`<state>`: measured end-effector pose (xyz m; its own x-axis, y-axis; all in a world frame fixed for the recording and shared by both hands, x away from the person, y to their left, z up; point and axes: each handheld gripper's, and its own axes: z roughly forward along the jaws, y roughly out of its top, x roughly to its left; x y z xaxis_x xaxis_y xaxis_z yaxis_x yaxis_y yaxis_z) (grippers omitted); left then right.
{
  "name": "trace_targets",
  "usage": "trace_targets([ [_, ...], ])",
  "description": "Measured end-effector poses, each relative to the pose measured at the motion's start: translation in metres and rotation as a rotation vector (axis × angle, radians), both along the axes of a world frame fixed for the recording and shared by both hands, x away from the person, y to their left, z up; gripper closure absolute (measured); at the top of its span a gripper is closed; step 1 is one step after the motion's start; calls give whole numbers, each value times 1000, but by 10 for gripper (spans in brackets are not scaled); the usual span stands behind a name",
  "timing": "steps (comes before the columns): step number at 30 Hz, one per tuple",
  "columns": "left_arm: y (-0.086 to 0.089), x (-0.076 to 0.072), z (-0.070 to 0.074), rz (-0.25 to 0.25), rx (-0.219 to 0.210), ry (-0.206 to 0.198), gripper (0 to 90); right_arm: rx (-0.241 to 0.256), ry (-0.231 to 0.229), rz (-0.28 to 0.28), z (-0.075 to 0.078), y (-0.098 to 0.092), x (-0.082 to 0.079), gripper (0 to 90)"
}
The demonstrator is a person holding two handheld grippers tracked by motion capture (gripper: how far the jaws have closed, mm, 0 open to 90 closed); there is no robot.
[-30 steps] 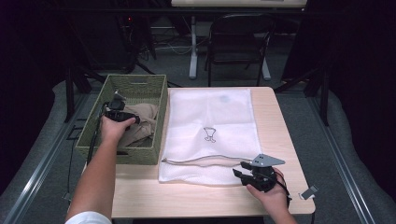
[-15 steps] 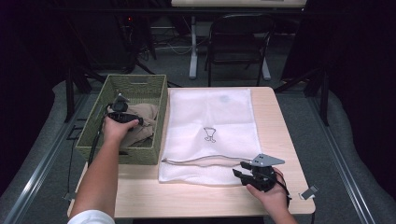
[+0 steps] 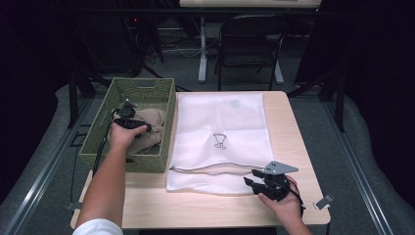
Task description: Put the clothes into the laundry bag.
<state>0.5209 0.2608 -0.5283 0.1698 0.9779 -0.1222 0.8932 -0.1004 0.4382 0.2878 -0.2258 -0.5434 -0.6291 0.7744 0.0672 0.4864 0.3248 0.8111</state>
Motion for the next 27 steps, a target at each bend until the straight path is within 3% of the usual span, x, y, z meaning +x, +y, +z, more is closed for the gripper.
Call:
trace_targets([
  [21, -9, 6, -4, 22, 14, 53, 0, -5, 3, 4, 0, 1, 0, 544],
  [27, -12, 7, -7, 38, 17, 50, 0, -4, 3, 3, -1, 2, 1, 543],
])
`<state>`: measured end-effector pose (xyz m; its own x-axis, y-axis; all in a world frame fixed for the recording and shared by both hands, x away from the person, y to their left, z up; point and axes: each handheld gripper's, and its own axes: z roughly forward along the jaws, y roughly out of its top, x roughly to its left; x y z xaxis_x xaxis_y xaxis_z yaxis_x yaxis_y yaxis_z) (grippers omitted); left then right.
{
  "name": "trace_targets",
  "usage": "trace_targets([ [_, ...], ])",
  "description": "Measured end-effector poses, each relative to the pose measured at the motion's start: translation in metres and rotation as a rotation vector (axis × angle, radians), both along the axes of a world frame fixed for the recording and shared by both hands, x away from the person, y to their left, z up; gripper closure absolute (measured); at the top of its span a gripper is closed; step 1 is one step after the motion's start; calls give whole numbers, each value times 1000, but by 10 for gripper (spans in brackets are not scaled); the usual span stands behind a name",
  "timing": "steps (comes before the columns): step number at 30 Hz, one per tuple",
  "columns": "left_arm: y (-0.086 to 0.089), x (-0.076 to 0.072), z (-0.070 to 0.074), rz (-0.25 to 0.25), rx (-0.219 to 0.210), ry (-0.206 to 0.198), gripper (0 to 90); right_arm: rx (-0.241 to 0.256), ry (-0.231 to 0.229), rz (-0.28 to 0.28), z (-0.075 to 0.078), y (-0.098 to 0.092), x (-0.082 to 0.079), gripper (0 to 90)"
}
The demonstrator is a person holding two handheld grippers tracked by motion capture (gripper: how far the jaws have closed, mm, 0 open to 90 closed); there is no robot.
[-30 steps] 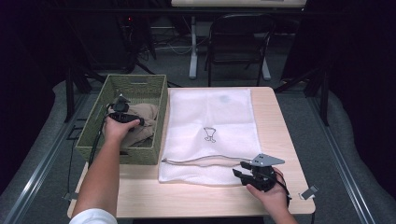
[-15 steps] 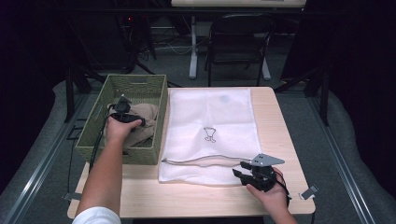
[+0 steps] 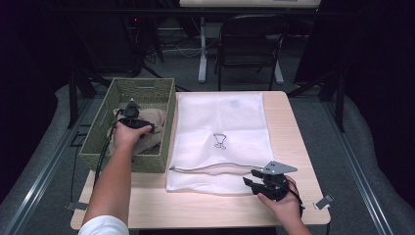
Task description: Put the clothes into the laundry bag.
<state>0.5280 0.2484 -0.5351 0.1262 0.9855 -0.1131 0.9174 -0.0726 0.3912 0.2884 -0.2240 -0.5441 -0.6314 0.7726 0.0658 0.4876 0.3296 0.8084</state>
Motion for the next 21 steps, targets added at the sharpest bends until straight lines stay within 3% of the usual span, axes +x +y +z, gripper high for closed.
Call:
trace_targets([
  [11, -6, 1, -3, 24, 27, 3, 0, -1, -1, 6, 0, 0, 0, 538],
  [21, -7, 4, -6, 42, 24, 21, 0, 2, 0, 4, -1, 1, 0, 535],
])
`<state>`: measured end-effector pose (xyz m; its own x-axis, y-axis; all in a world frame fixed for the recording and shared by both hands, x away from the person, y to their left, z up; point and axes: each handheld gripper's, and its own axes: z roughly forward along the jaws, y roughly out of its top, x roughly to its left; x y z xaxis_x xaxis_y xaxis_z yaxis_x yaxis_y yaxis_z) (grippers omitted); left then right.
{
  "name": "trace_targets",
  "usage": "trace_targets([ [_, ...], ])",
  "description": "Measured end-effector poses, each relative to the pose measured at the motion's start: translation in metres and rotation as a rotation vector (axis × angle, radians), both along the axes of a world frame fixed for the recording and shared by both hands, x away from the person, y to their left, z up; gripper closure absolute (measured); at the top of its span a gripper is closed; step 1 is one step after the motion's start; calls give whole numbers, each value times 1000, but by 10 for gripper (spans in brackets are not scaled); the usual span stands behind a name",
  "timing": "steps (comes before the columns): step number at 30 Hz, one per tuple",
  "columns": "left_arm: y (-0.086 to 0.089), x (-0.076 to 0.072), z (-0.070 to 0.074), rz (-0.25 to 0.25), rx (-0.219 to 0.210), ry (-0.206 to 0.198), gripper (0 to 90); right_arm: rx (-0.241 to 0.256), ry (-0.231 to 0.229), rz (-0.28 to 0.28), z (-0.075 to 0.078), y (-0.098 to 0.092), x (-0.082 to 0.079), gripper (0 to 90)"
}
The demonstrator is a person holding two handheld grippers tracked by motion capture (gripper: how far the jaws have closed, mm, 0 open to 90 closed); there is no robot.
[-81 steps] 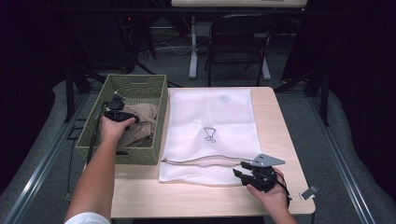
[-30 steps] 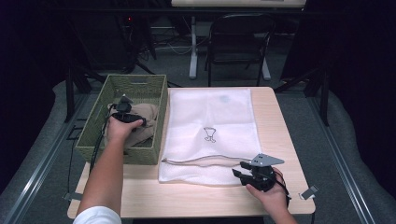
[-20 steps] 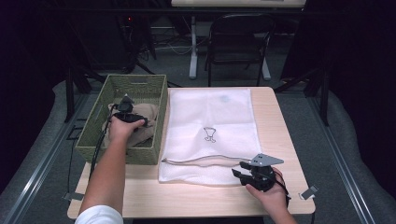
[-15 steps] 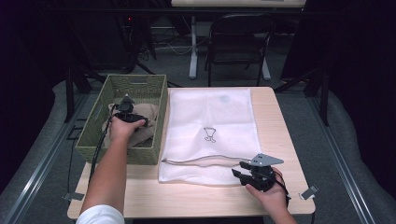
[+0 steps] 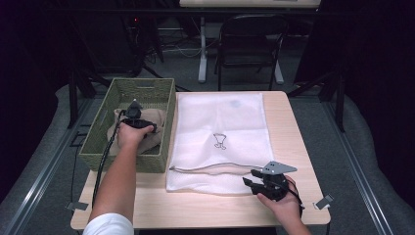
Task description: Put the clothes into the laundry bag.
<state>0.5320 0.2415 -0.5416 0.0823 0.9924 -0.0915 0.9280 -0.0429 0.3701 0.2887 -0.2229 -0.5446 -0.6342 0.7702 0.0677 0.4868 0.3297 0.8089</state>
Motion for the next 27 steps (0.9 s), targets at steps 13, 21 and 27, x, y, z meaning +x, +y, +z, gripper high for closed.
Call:
trace_targets([
  [13, -5, 2, -3, 9, 10, 4, 2, -7, 4, 10, 0, 1, 1, 531],
  [21, -4, 2, -4, 8, 10, 2, 0, -6, 8, 14, 0, 1, 2, 527],
  [27, -5, 2, -3, -3, 5, 6, 41, 1, 8, 15, 0, 2, 1, 526],
])
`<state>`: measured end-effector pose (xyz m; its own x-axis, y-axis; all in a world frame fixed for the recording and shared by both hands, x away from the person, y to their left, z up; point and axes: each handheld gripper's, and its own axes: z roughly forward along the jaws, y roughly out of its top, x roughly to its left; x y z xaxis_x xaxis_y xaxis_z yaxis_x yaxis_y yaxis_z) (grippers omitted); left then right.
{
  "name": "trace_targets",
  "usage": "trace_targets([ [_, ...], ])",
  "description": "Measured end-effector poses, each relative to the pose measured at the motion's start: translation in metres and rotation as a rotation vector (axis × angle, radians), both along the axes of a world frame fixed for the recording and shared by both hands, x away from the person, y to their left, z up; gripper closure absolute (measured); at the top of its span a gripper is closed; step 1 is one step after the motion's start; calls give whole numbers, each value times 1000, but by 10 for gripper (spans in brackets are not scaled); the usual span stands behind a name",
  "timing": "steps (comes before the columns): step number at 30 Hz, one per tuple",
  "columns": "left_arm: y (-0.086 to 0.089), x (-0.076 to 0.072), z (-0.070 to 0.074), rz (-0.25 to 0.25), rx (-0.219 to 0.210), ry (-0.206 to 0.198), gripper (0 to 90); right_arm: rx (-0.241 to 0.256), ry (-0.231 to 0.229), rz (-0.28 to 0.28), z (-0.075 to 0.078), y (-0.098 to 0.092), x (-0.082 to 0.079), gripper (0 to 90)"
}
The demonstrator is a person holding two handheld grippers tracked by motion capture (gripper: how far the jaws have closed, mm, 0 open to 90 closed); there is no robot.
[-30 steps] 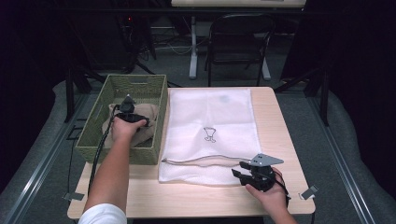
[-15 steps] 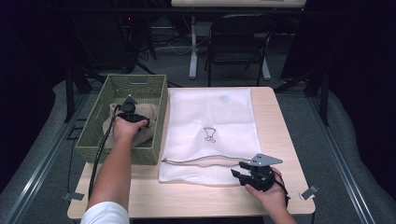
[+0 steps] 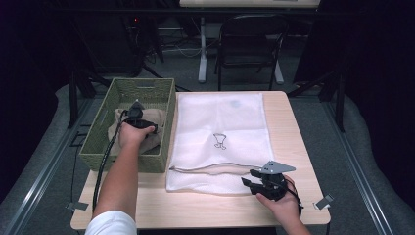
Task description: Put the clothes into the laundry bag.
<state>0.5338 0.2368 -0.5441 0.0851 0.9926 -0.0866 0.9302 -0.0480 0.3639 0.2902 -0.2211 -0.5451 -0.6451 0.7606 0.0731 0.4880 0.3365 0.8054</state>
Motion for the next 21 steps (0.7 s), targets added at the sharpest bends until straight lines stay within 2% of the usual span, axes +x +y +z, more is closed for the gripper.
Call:
trace_targets([
  [6, 0, 0, 2, -10, -12, -1, 109, -5, 0, 2, 0, -1, 0, 526],
  [14, -3, 0, 6, -57, -31, 5, 304, 3, -4, -6, 1, -2, 0, 526],
  [21, -6, -1, 8, -69, -31, 2, 381, 2, -5, -8, 1, -2, 0, 526],
])
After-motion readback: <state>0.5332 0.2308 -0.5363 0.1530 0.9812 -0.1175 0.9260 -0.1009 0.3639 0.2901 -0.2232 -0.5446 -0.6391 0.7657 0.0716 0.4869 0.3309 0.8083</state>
